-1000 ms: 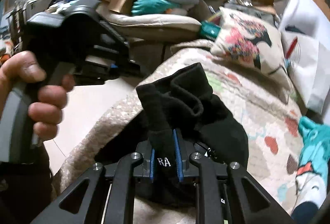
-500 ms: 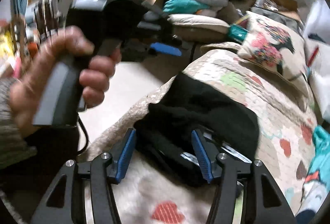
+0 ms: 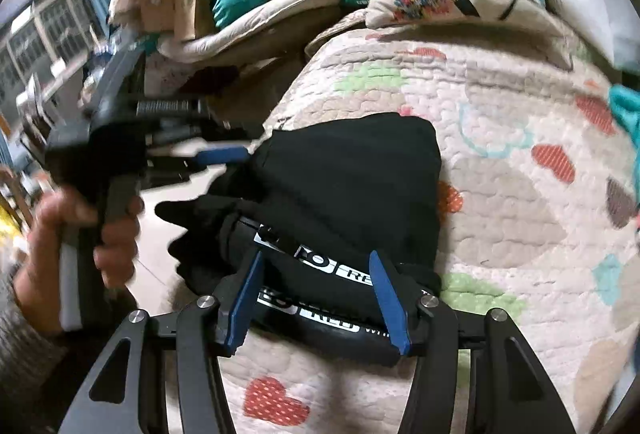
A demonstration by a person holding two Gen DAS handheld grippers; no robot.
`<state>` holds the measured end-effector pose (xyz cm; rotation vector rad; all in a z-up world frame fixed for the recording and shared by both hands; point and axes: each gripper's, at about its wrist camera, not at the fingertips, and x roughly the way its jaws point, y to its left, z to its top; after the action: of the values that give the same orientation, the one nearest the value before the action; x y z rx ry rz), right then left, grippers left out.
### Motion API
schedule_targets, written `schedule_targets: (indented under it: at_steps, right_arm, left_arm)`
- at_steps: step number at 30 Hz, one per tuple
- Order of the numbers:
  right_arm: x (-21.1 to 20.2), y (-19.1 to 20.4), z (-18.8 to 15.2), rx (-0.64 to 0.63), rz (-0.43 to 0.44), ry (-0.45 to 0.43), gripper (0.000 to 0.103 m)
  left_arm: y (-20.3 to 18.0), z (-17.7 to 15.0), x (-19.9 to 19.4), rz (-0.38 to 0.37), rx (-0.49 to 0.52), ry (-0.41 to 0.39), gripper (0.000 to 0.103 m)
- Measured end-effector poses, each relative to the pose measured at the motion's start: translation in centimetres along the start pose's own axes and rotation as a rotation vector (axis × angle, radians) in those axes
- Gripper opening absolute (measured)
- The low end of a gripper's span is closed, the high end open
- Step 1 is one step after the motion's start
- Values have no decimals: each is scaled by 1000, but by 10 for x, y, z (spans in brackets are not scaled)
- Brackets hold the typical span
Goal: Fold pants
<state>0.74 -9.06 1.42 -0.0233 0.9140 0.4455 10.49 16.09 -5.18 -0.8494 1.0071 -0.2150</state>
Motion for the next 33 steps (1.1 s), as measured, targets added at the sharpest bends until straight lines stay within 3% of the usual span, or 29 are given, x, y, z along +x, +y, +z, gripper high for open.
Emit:
schedule_targets:
  at_steps: [2,5,7,13,17,19,22,25,28,31,33]
  right_arm:
    - [-3,0,1,-7,-10,11,62]
    - [-18,-16,6,79,72,-18,62]
    - [-24,-30,8,137,91,-40,63]
    - [-21,-66,18,236,75,-39,64]
    - [-19,-53,21,195,117,-34,64]
    - [-19,-38,18,179,219,-34,59]
    - [-16,-8,15,100,324,-12,54]
    - [2,3,9,58,292,20,54]
    - [22,-3,-2,115,333,109,54]
    - [20,2,-15,95,351,213,54]
    - [5,6,-10,81,369,172,53]
  left_arm:
    - [18,5,-8,54,-72,-23,36]
    - [27,4,-24,-1,-119,-56,36]
    - [14,-1,-34,-26,-53,-74,37]
    - [-24,-47,-52,6,128,-67,45]
    - [-34,-72,-41,177,241,-34,45]
    - [-25,-69,-34,187,199,-8,45]
    - [-14,-67,-21,216,176,35,54]
    - [-16,-71,-21,239,200,42,54]
    - [-15,-73,-24,278,224,35,59]
    - [-3,-65,-36,216,130,-6,57]
    - [6,-58,-45,154,55,-47,57]
